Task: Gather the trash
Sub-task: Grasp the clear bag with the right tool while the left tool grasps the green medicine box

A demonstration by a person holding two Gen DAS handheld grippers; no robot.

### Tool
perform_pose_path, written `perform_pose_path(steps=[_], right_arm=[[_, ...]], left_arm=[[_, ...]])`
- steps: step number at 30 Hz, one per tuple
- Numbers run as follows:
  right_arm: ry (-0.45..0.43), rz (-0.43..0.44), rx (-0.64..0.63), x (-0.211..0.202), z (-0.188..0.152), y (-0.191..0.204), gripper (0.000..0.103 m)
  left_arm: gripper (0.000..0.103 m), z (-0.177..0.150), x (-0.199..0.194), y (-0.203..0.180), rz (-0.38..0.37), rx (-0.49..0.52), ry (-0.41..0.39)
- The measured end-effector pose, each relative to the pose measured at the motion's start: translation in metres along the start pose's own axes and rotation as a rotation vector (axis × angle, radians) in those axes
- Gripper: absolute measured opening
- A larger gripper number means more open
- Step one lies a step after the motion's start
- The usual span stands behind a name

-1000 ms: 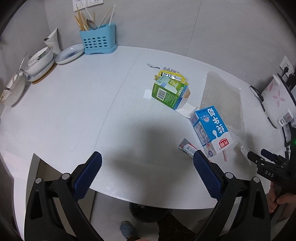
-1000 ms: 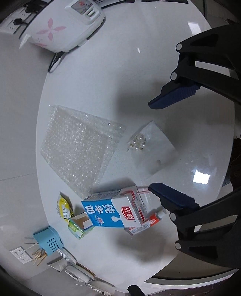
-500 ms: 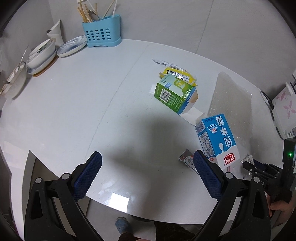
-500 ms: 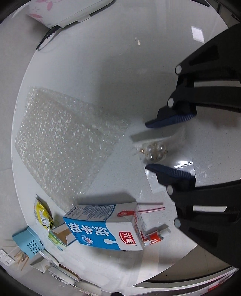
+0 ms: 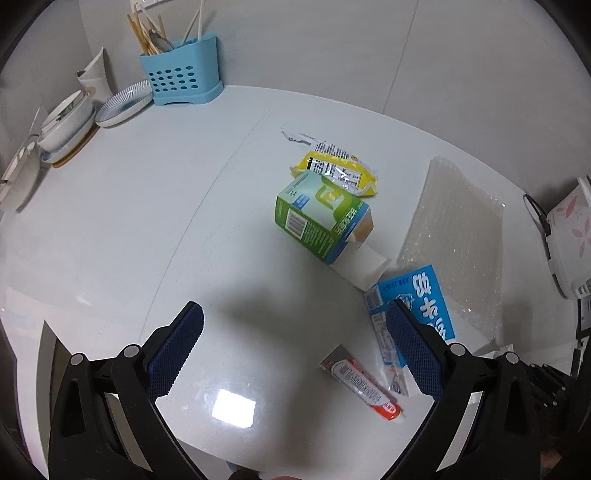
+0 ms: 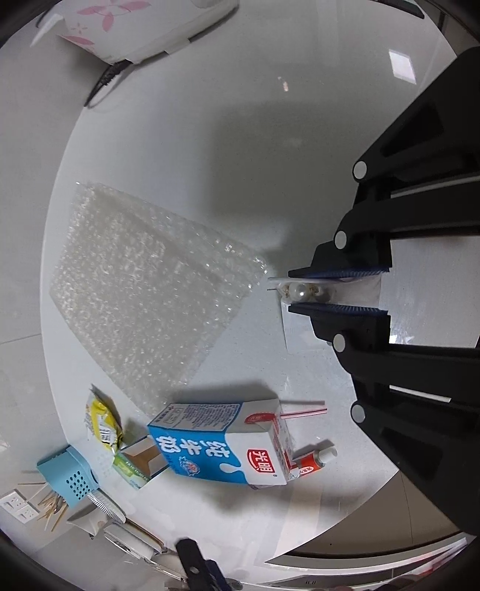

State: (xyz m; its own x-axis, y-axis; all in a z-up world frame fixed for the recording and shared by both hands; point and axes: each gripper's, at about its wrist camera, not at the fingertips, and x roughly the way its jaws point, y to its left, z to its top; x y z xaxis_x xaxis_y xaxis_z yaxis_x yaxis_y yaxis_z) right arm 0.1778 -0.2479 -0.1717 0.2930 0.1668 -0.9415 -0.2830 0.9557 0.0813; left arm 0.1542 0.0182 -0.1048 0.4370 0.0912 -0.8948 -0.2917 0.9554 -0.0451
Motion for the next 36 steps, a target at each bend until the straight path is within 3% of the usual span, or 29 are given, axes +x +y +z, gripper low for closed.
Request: perform_pose_path(steps=[6, 16, 23, 29, 32, 36], right_arm=[[-0.043, 0.005, -0.006, -0.019, 0.006, -0.011, 0.011], [-0.119, 0.018, -0.039, -0.043, 0.029, -0.030, 0.011], [-0.137, 0.044, -0.053, -0.043, 0.050, -0.042, 0.011], [-0.139, 0.057, -0.056, -0.037, 0.063, -0.049, 0.011], [-0.139, 0.064, -0.057, -0.037, 0.063, -0.053, 0.011], [-0.140, 0.070, -0.052, -0.035, 0.065, -0.055, 0.011]], left_arm=[[0.097, 0.031, 0.017, -0.019, 0.003, -0.039, 0.011], [0.097, 0.067, 0.055, -0.021, 0.078, -0.248, 0.077], [0.097, 0.081, 0.083, -0.018, 0.127, -0.349, 0.123], [0.096, 0.085, 0.103, -0.020, 0.172, -0.367, 0.153], [0.094, 0.086, 0.112, -0.020, 0.206, -0.373, 0.169], [0.081, 0.085, 0.118, -0.015, 0.218, -0.382, 0.192]])
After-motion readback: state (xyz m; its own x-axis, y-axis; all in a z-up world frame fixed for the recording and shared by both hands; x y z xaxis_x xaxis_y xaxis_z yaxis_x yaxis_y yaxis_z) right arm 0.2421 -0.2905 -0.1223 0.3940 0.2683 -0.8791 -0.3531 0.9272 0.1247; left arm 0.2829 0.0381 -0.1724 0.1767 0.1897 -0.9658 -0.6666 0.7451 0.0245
